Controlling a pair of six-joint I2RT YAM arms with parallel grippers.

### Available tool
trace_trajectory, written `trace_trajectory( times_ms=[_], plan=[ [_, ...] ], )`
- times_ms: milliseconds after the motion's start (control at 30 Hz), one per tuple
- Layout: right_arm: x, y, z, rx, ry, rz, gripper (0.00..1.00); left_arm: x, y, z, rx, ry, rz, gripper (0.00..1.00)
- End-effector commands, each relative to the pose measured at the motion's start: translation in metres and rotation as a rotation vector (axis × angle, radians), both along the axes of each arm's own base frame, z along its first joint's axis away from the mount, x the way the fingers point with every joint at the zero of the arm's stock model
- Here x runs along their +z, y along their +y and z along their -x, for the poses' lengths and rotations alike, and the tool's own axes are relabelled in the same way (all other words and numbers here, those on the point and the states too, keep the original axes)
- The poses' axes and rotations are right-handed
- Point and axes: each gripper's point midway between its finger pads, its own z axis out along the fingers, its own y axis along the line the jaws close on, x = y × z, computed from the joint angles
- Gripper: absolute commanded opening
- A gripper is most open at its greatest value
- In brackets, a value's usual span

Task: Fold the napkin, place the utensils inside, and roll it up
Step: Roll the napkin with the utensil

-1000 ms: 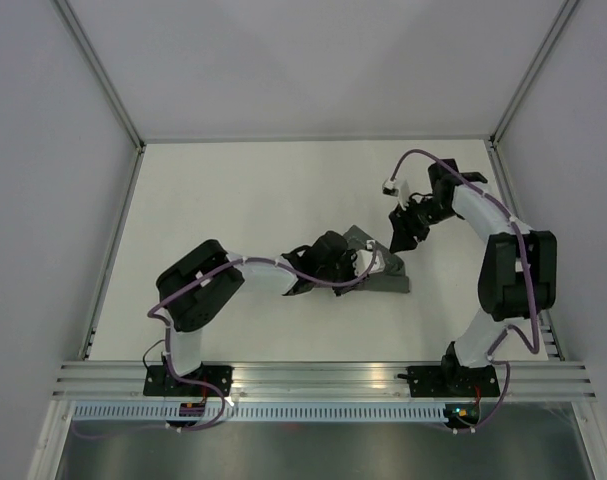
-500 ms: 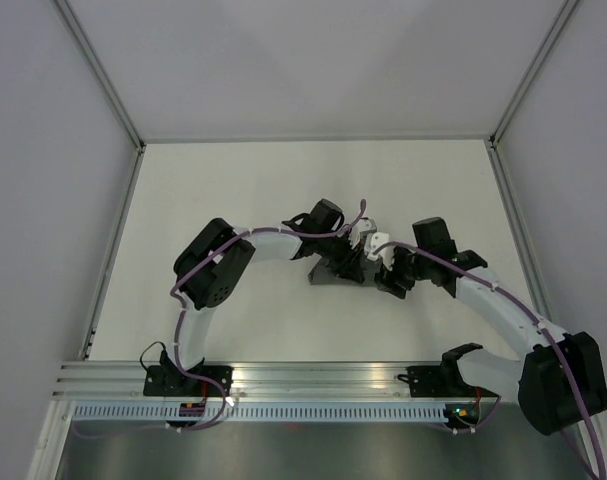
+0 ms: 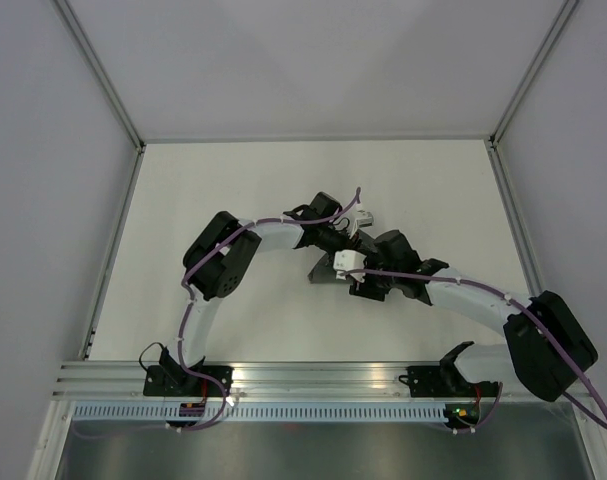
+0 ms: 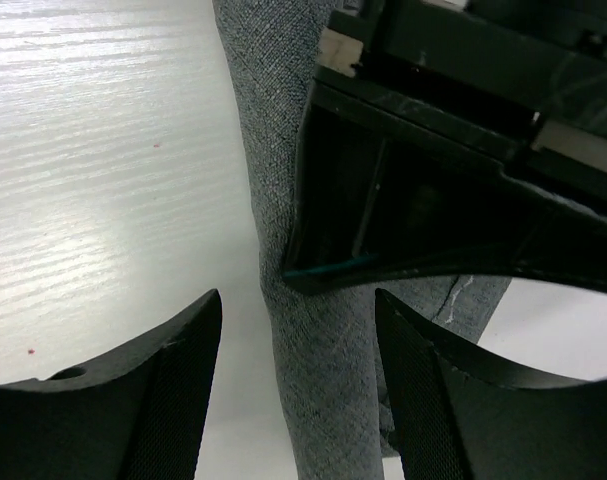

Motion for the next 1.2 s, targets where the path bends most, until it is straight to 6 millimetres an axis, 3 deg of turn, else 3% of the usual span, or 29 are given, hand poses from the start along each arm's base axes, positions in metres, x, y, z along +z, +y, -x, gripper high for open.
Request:
trace_trajectory(
  times_ms=[0, 167, 267, 300, 400, 533, 833, 867, 1033, 1100, 1167],
  plan=[
    [-0.005, 0.001, -0.014, -0.035, -0.068, 0.037, 0.68, -0.064, 0.035, 0.040, 0.027, 0.210, -0.249, 0.03],
    [-0.017, 0.001, -0.018, -0.043, -0.053, 0.064, 0.61, -0.062, 0.036, 0.039, 0.031, 0.214, -0.247, 0.03],
    [-0.020, 0.002, -0.015, -0.034, -0.025, 0.068, 0.47, -0.055, 0.036, 0.037, 0.036, 0.207, -0.237, 0.08],
    [-0.019, 0.003, -0.016, -0.032, -0.025, 0.068, 0.34, -0.053, 0.036, 0.036, 0.036, 0.206, -0.233, 0.14],
    [-0.018, 0.006, -0.012, -0.013, 0.002, 0.068, 0.24, -0.039, 0.033, 0.027, 0.066, 0.150, -0.215, 0.32],
    [-0.019, 0.008, -0.001, 0.019, 0.069, 0.074, 0.20, -0.013, 0.030, 0.009, 0.138, 0.107, -0.171, 0.43],
    [-0.022, 0.007, 0.014, 0.073, 0.249, 0.079, 0.16, 0.054, 0.027, -0.028, 0.254, 0.017, -0.029, 0.49],
    [-0.024, 0.007, 0.016, 0.075, 0.268, 0.078, 0.16, 0.057, 0.028, -0.032, 0.275, 0.002, -0.031, 0.57],
    [-0.022, 0.007, 0.019, 0.091, 0.354, 0.067, 0.16, 0.075, 0.041, -0.056, 0.392, -0.068, -0.017, 0.58],
    [-0.020, 0.008, 0.020, 0.104, 0.389, 0.064, 0.15, 0.081, 0.058, -0.069, 0.496, -0.090, -0.024, 0.57],
    [-0.018, 0.011, 0.017, 0.121, 0.422, 0.042, 0.15, 0.103, 0.070, -0.087, 0.599, -0.171, 0.029, 0.57]
  ],
)
